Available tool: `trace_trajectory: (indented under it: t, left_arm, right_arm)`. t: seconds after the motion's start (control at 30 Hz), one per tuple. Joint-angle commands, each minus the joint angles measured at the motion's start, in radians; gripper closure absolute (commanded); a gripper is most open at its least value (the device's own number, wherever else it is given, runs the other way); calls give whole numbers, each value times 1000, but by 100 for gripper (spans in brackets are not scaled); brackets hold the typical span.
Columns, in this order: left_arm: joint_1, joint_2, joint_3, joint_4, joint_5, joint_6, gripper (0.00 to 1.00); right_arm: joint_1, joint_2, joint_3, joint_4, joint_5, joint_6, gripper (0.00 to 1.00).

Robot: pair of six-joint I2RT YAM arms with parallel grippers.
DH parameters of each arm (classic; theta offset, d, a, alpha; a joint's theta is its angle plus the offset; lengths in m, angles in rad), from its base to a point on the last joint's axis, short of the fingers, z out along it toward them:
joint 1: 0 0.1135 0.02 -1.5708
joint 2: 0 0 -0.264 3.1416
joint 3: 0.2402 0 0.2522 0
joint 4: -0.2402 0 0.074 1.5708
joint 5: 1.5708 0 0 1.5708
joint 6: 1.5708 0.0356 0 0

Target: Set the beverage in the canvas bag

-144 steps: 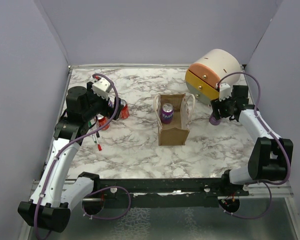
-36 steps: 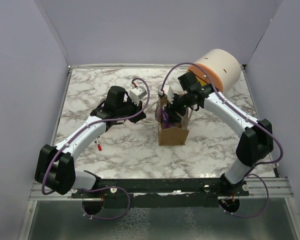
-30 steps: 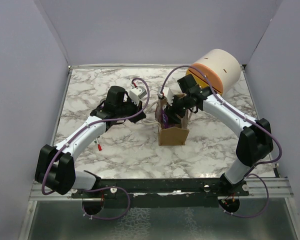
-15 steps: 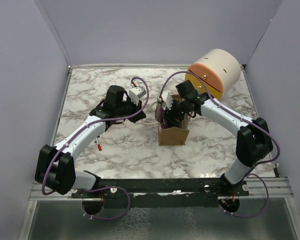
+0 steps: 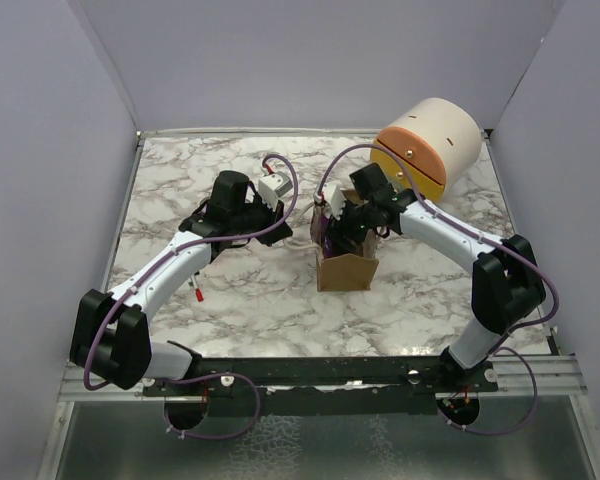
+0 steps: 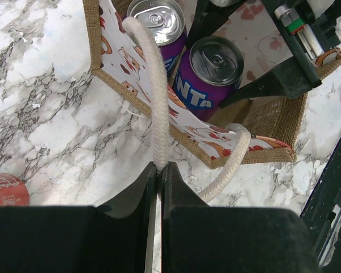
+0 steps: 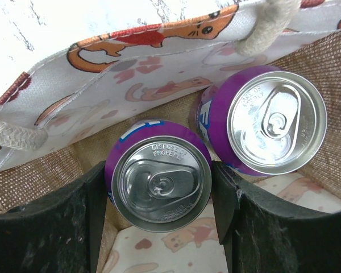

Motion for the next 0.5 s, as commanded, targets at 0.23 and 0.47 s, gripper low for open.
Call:
trace_trajectory:
  t: [0.23, 0.47]
  left_arm:
    - [3, -20, 16, -8, 25, 20, 100]
    - [4, -28, 12, -8, 22, 26, 100]
  right_arm:
    - [14, 28, -17, 75, -12, 72, 87]
    - [16, 34, -49, 108, -10, 124, 79]
